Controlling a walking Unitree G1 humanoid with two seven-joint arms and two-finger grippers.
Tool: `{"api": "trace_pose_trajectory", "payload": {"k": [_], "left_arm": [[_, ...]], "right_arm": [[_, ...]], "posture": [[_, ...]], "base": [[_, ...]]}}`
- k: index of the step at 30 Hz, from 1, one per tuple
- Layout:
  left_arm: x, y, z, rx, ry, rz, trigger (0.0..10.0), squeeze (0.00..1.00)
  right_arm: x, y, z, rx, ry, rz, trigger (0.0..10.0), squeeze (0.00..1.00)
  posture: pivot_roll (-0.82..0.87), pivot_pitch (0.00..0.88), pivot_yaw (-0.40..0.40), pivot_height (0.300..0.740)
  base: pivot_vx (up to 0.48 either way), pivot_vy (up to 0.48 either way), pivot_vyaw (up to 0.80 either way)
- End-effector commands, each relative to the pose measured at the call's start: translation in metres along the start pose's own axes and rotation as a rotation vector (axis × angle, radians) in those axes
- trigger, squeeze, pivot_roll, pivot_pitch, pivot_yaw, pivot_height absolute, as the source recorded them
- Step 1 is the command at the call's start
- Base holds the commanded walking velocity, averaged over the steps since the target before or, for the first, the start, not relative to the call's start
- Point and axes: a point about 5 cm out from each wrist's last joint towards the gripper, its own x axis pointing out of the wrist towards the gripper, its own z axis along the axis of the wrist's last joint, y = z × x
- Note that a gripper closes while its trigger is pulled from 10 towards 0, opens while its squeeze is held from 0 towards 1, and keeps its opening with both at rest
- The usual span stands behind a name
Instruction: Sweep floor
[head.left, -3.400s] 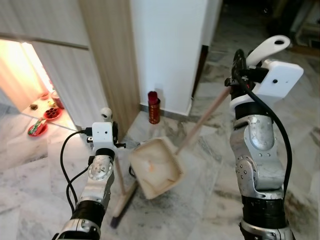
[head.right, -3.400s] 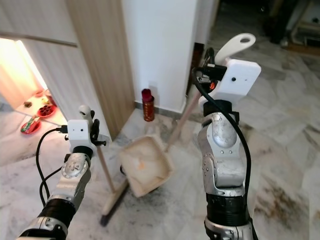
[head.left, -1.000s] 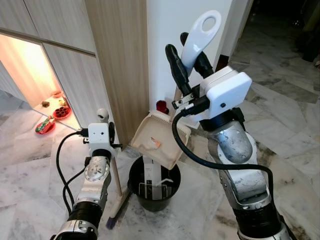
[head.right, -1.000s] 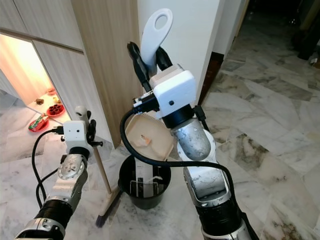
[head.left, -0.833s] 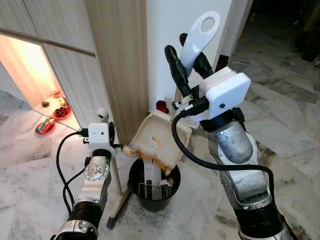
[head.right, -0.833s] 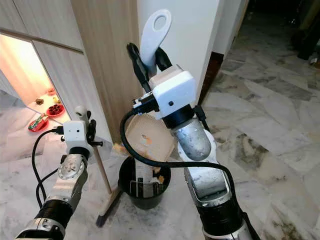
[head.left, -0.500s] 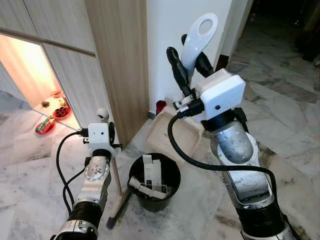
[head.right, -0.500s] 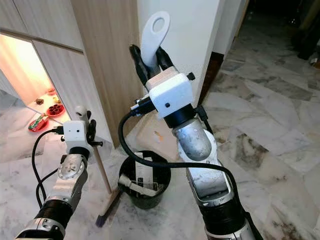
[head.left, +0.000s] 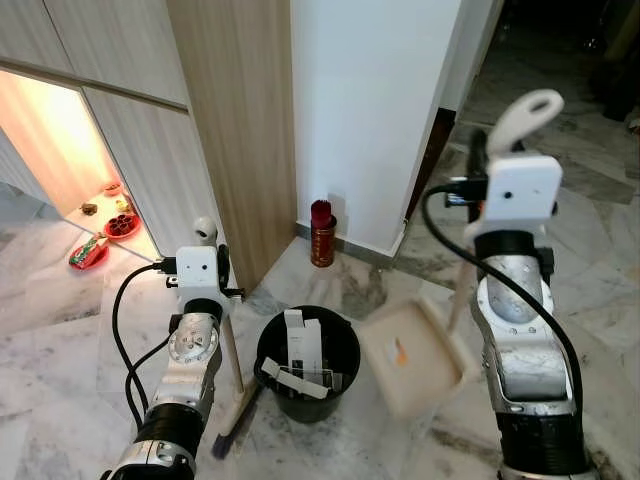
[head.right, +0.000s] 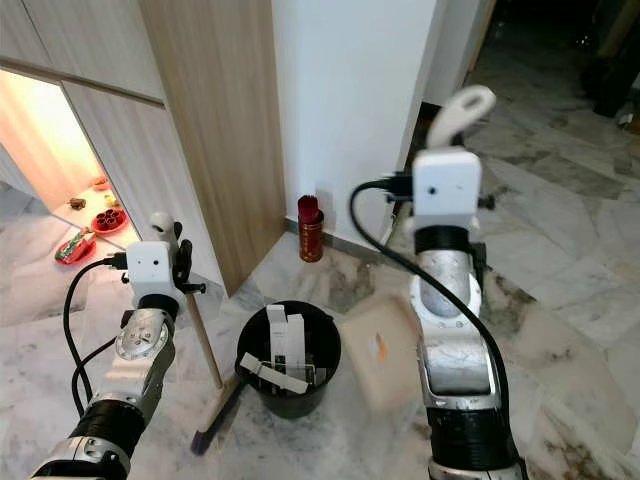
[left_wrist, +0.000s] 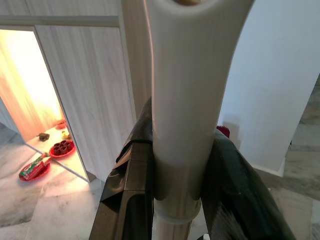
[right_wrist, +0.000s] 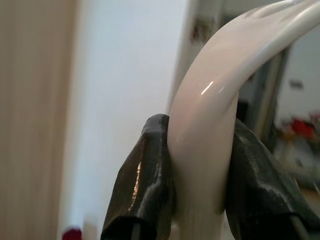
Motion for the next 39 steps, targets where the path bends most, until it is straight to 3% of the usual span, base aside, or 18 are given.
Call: {"api": "trace_pose_trajectory", "payload": {"k": [1, 4, 13, 18, 20, 25, 39], "left_arm": [[0.003, 0.001, 0.010, 0.007, -0.047, -0.002, 10.0, 0.00], [0.002, 0.002, 0.009, 0.007, -0.044, -0.003, 10.0, 0.00], [0.002, 0.002, 0.007, 0.010, -0.034, -0.003, 10.0, 0.00], [0.001, 0.000, 0.006, 0.006, -0.029, -0.015, 10.0, 0.00], [0.000, 0.001, 0.006, 0.006, -0.032, -0.013, 10.0, 0.00], [0.000, 0.003, 0.007, 0.007, -0.034, -0.009, 10.0, 0.00], [0.000, 0.001, 0.008, 0.006, -0.040, -0.009, 10.0, 0.00]], "right_arm": [[-0.001, -0.007, -0.007, 0.050, 0.026, -0.037, 10.0, 0.00], [-0.005, -0.015, -0.021, -0.006, 0.068, -0.053, 10.0, 0.00], [-0.011, -0.028, -0.042, -0.046, 0.127, -0.095, 10.0, 0.00], [-0.019, -0.030, -0.058, -0.039, 0.149, -0.101, 10.0, 0.00], [-0.023, -0.033, -0.064, 0.015, 0.176, -0.128, 10.0, 0.00], [-0.024, -0.037, -0.066, 0.050, 0.181, -0.152, 10.0, 0.00], [-0.021, -0.037, -0.066, 0.068, 0.167, -0.155, 10.0, 0.00]], "posture": [[-0.03, 0.039, -0.003, 0.740], [-0.03, 0.039, -0.003, 0.740], [-0.03, 0.035, 0.002, 0.740], [-0.03, 0.038, 0.002, 0.740], [-0.02, 0.043, 0.000, 0.740], [-0.02, 0.047, 0.000, 0.740], [-0.02, 0.047, -0.002, 0.740]], "base": [[0.000, 0.000, 0.00], [0.000, 0.000, 0.00], [0.000, 0.000, 0.00], [0.000, 0.000, 0.00], [0.000, 0.000, 0.00], [0.000, 0.000, 0.00], [-0.326, 0.000, 0.00]]}}
